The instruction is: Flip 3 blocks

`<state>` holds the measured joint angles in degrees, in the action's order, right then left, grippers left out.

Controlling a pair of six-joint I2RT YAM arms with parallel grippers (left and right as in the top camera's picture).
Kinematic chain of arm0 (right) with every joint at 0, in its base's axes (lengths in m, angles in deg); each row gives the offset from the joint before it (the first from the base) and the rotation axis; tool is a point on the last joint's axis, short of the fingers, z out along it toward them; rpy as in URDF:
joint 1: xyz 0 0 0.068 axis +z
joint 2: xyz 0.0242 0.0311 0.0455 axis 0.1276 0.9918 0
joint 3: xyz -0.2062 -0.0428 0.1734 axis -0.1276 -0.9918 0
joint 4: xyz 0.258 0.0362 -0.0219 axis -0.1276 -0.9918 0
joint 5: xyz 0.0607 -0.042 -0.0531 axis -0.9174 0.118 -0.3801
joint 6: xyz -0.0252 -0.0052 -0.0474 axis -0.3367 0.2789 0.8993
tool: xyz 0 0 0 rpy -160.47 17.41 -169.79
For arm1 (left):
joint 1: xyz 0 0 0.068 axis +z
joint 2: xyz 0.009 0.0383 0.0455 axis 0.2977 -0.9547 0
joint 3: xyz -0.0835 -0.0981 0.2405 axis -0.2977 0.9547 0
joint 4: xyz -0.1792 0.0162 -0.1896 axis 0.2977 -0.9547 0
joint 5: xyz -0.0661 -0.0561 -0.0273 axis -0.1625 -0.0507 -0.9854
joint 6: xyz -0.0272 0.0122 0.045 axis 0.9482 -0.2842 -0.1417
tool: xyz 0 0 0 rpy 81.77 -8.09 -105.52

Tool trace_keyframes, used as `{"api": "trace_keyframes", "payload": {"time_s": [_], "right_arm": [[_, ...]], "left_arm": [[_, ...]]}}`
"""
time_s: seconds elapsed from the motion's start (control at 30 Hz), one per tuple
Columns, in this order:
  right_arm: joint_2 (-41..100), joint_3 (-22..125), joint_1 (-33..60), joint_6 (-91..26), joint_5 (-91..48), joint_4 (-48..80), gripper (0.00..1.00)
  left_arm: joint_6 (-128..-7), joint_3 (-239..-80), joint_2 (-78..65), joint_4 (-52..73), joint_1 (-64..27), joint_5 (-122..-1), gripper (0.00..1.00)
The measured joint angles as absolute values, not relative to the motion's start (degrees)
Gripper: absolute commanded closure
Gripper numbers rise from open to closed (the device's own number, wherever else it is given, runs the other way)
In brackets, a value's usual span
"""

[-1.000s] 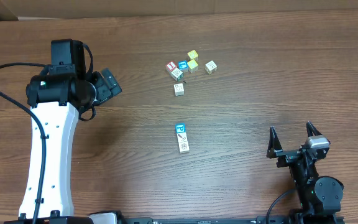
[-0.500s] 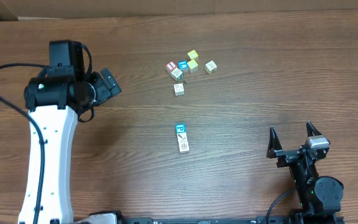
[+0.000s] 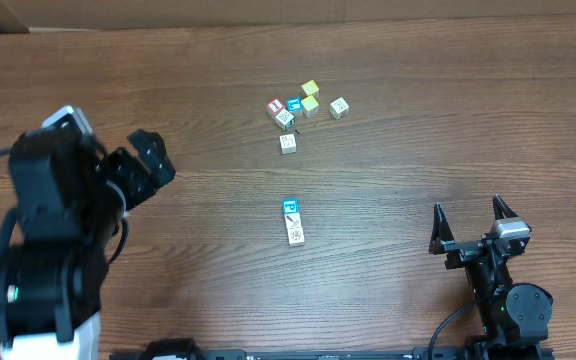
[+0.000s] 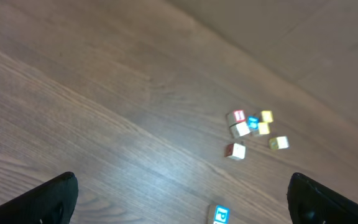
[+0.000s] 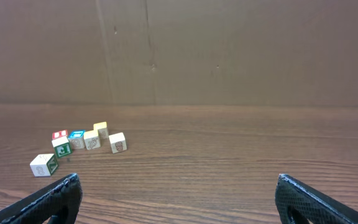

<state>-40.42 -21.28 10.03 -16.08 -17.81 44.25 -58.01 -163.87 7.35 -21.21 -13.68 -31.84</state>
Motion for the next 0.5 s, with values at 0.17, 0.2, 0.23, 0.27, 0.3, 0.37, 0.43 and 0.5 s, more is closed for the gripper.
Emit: {"api": "trace_keyframes", "payload": {"time_s": [0.17,0.2,0.23,0.27,0.3,0.37,0.43,0.5], "right_arm": [[-40.4,-21.3,10.0,-16.1,-17.8,44.3,0.0],[-40.4,-21.3,10.0,-16.1,-17.8,44.3,0.0],[-40.4,-21.3,10.0,-16.1,-17.8,44.3,0.0],[-40.4,-21.3,10.0,-16.1,-17.8,44.3,0.0],[-40.4,-21.3,10.1,-16.1,-17.8,44.3,0.0],[-40.4,-21.3,10.0,-16.1,-17.8,44.3,0.0],[-40.4,-21.3,10.0,-16.0,-17.8,44.3,0.0],[-40.4,-21.3,10.0,-16.1,-17.8,44.3,0.0]], "left_arm": [[-58.0,-163.9,11.0,-21.2,-13.7,-31.8,0.0],[-58.0,-163.8,11.9,-21.2,-13.7,-31.8,0.0],[-58.0,-163.8,12.5,-21.2,-13.7,-31.8,0.0],[-58.0,-163.8,13.4,-21.2,-13.7,-31.8,0.0],[-58.0,-163.9,14.4,-21.2,-13.7,-31.8,0.0],[-58.0,-163.8,16.6,-21.2,-13.7,-31.8,0.0],[-58.0,-163.8,19.2,-21.2,-13.7,-31.8,0.0],[-58.0,-163.8,21.7,-21.2,-13.8,-31.3,0.0]]}}
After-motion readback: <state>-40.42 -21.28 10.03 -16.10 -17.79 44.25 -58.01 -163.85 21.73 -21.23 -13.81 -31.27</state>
